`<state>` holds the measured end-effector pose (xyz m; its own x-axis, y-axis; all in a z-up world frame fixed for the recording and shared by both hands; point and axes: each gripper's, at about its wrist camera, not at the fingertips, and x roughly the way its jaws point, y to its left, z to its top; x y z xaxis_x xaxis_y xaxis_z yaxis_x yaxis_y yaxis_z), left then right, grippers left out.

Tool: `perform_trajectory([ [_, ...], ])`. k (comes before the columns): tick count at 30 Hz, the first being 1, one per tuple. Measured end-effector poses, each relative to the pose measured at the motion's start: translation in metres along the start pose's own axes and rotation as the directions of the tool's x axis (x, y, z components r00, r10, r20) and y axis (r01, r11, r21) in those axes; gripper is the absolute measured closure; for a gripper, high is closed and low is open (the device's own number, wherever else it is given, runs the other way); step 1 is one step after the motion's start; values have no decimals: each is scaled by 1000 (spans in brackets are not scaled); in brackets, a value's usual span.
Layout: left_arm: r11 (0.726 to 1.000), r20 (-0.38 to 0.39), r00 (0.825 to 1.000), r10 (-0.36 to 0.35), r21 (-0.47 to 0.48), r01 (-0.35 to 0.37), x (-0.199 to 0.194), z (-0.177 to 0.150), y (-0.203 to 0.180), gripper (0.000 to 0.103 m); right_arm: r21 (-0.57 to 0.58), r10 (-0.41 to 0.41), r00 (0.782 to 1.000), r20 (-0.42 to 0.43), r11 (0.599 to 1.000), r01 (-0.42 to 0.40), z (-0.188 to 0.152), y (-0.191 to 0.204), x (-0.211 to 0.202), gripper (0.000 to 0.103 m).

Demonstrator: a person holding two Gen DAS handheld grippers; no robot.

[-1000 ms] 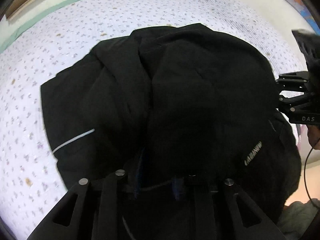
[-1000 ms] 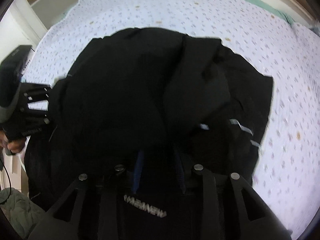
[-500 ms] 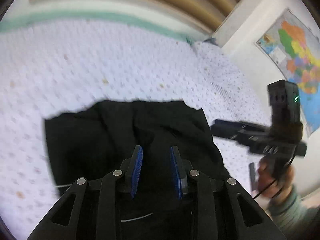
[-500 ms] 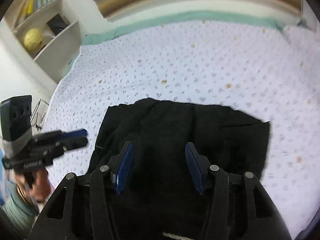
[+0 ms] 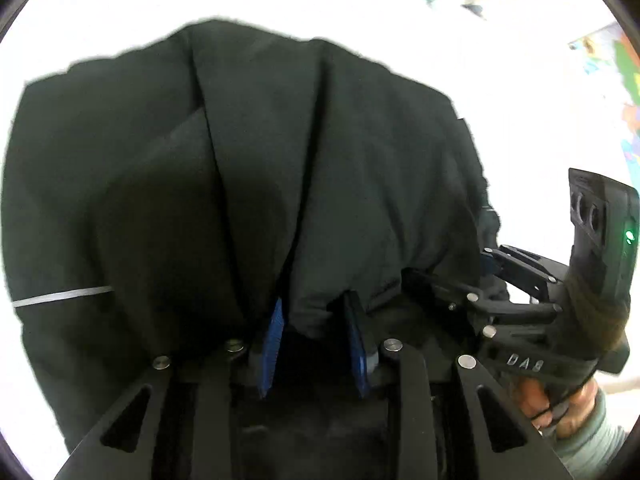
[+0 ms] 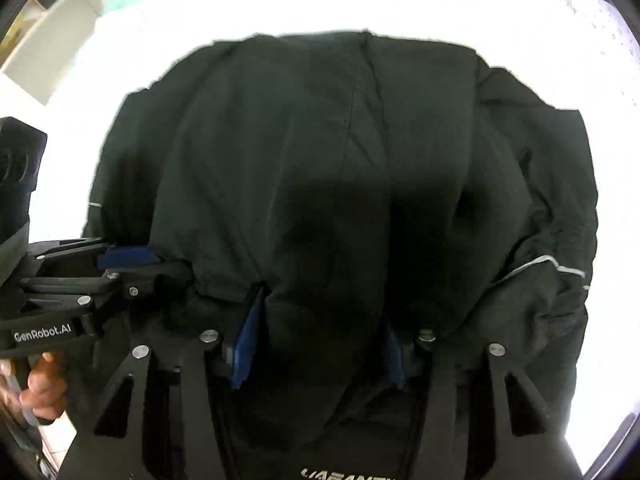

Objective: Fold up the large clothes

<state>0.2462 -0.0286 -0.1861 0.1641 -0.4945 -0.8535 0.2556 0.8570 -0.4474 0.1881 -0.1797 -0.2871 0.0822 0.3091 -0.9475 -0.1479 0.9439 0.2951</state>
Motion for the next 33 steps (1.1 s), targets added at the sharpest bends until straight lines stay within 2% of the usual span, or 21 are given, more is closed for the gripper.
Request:
perform_trajectory([
  [4,997,73,996,-49,64,44,-41,-17,-24,71,-24,76,994,78,997,-75,-14,2,-47,48],
  [7,994,82,992,-92,70,86,-51,-29,-30,71,-48,92,990,111,995,-87,-27,6,-66,48],
  [10,997,46,997,-56,46,54,-28,-31,-27,71,-56,68,994,90,996,-63,-31,15,-60,48],
  [13,999,-40,999,2,-34,-3,16,-35,-8,70,-48,-27,1000,-6,998,27,-32,6,-28,54],
  [16,999,-41,999,25,-42,-26,40,-40,-2,70,-38,-49,998,-36,998,47,-36,3,-7,54],
  [19,999,-30,999,26,-45,-27,37,-41,-7,70,-53,-77,997,-29,996,75,-38,5,-5,53],
  [22,999,-11,1000,-9,-42,8,17,-49,-8,70,-40,-45,999,-27,998,44,-37,0,-9,53],
  [24,999,6,1000,-19,-30,19,-6,-58,-6,70,-21,11,1000,-22,1000,-11,-41,-15,-26,53],
  [27,1000,57,998,28,-1,-28,-61,-91,6,69,-3,75,997,8,997,-75,-52,-33,-58,51],
  [30,997,54,997,59,-54,-56,-97,-127,34,68,-15,46,998,31,999,-46,-73,-50,-86,50],
  [33,986,15,996,90,-146,-86,-120,-164,71,68,-3,-15,1000,16,1000,15,-93,-72,-102,50],
])
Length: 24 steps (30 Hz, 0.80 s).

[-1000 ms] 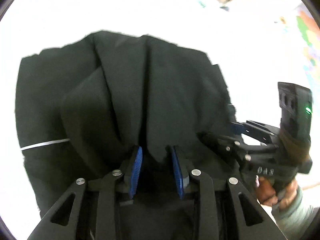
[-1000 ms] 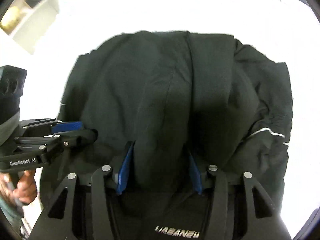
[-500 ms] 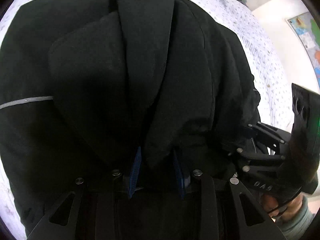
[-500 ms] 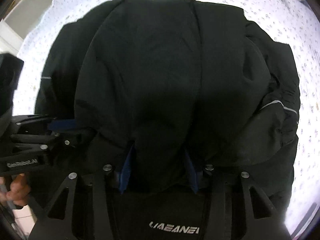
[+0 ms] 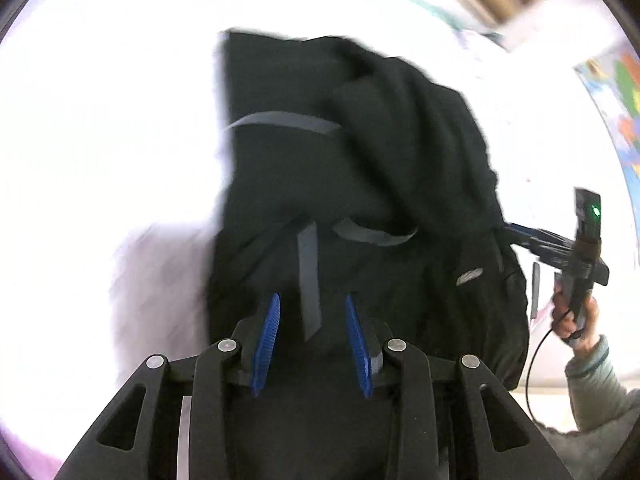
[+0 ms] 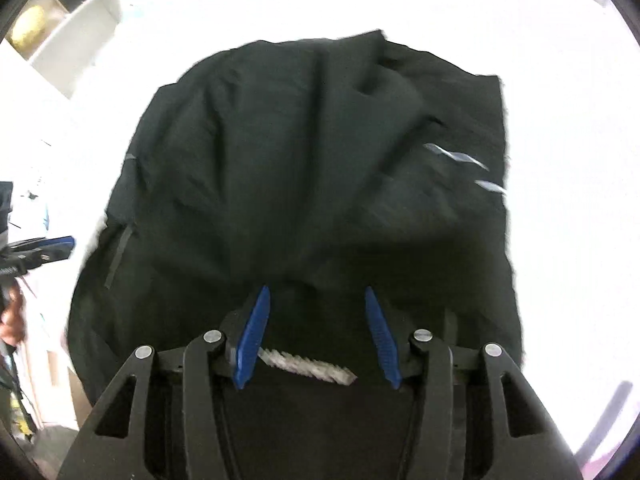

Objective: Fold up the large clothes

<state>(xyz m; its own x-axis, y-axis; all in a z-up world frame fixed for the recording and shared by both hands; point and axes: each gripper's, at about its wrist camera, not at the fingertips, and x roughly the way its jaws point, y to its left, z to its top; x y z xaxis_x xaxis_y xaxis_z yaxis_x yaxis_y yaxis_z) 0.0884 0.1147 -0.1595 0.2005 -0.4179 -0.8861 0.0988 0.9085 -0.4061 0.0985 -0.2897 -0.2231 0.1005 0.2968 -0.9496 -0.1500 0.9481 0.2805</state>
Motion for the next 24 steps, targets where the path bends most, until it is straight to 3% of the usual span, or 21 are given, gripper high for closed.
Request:
perform_trajectory([
  [3,995,-25,1000,-8,-100,6,-9,-20,38,68,40,-27,999,-20,999,28,-23,-21,-14,50],
  [8,982,-73,996,-51,-183,37,-1,-49,54,68,99,-55,996,-76,993,63,-60,-48,-25,50],
  [14,985,-157,987,-21,-172,-6,22,-60,50,67,179,-65,991,-119,980,86,-93,-87,-40,50],
  [16,987,-182,983,5,-157,-34,30,-61,46,58,209,-72,989,-133,973,99,-101,-91,-39,50],
  [24,989,-243,969,33,-135,-68,46,-68,41,52,277,-77,968,-239,950,144,-157,-119,-35,50],
])
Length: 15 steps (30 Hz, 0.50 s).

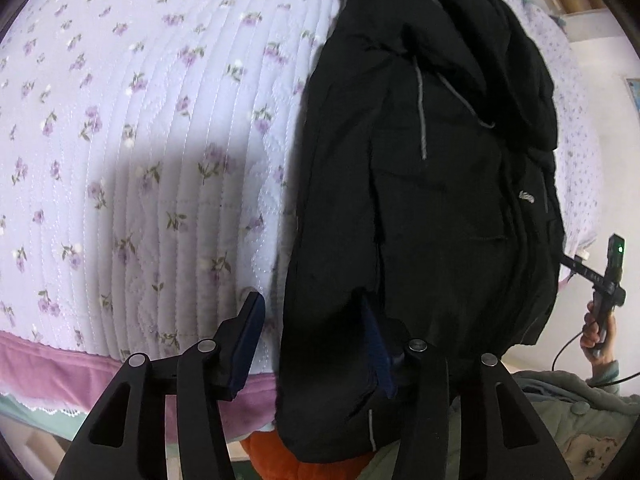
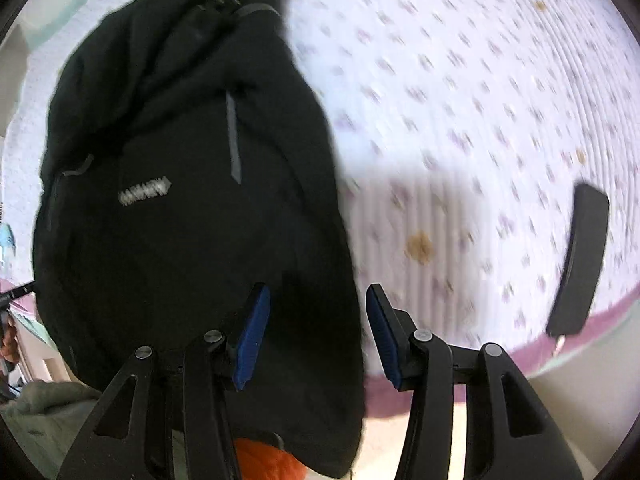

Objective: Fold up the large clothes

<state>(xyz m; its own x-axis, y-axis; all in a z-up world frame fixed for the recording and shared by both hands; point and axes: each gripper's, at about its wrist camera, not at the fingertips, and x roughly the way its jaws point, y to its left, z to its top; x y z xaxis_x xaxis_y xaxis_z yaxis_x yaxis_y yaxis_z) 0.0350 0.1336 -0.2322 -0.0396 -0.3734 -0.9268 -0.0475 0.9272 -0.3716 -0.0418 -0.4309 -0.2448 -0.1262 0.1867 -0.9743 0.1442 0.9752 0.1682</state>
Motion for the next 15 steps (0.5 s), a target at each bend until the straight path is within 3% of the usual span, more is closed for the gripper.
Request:
perform_trajectory([
  [4,999,-2,1000,23,25,-23,5,3,-8,52,60,35,998,-46,998,-32,-19,-19,16,50],
  [6,998,-3,999,-34,47,34,5,4,-19,54,70,73,996,-54,995,-69,-23,-19,22,57],
  [7,997,1,998,-59,59,58,2,5,-26,54,69,100,993,-56,993,-96,-25,-16,24,65],
  [9,993,11,997,-76,91,75,-3,6,-38,54,29,122,991,-54,992,-120,-26,-5,21,67],
  [11,984,34,988,-151,98,147,-11,8,-46,54,-12,158,987,-33,987,-159,-26,7,9,67],
  [12,967,48,968,-246,87,241,-15,9,-48,54,-25,180,983,-23,983,-180,-26,12,4,67],
  [13,939,74,937,-342,70,338,-20,11,-47,54,-34,196,980,-13,980,-197,-27,18,0,67],
  [14,910,99,905,-414,51,411,-22,13,-46,54,-41,223,975,0,974,-223,-26,22,-5,67],
  [15,892,114,884,-453,35,452,-20,14,-43,54,-42,244,970,8,969,-243,-25,24,-6,67],
])
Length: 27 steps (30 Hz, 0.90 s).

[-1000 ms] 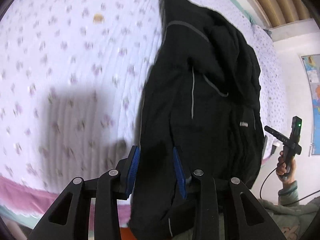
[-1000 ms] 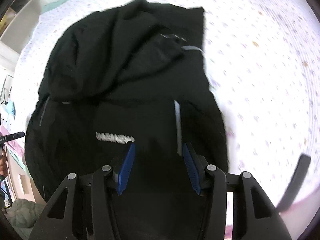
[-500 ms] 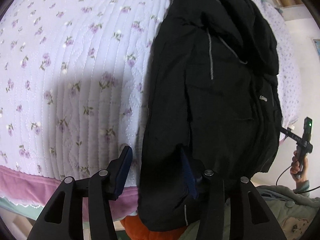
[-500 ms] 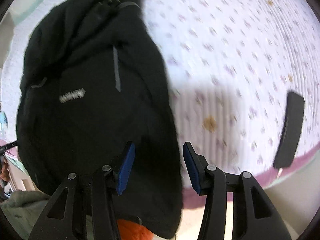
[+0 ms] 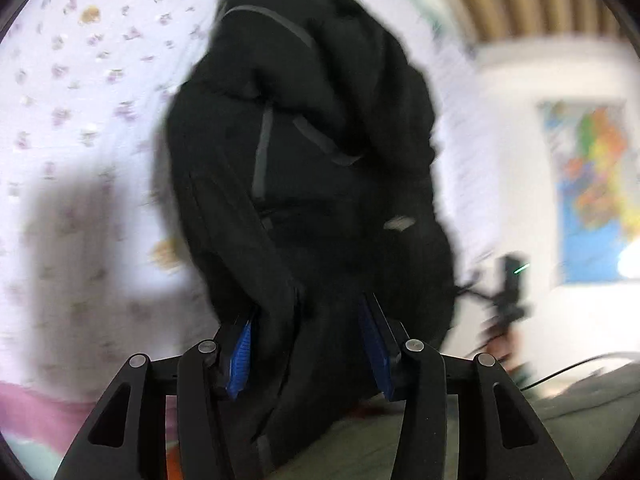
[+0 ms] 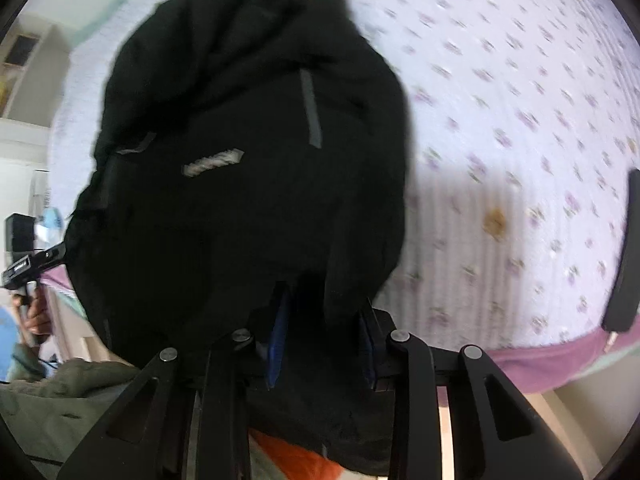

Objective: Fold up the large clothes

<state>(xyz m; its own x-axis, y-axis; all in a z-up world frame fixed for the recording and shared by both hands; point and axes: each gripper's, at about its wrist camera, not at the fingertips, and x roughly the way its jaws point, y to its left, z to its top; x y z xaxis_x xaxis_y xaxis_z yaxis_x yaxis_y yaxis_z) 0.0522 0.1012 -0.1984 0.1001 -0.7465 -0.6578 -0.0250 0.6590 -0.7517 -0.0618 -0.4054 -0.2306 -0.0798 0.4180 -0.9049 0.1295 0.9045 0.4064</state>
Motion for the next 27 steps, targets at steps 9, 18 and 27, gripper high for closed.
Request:
perform_trajectory([
  [9,994,-22,1000,20,-106,-22,22,-28,26,54,76,-1,1000,-31,997,3,-4,-10,27,67],
  [18,978,-156,971,183,-68,-195,19,-57,37,52,158,-65,990,-127,984,85,-47,-47,19,52],
  [27,956,-296,932,209,-138,-258,56,-90,65,54,225,13,968,-250,973,44,-88,-68,54,48],
])
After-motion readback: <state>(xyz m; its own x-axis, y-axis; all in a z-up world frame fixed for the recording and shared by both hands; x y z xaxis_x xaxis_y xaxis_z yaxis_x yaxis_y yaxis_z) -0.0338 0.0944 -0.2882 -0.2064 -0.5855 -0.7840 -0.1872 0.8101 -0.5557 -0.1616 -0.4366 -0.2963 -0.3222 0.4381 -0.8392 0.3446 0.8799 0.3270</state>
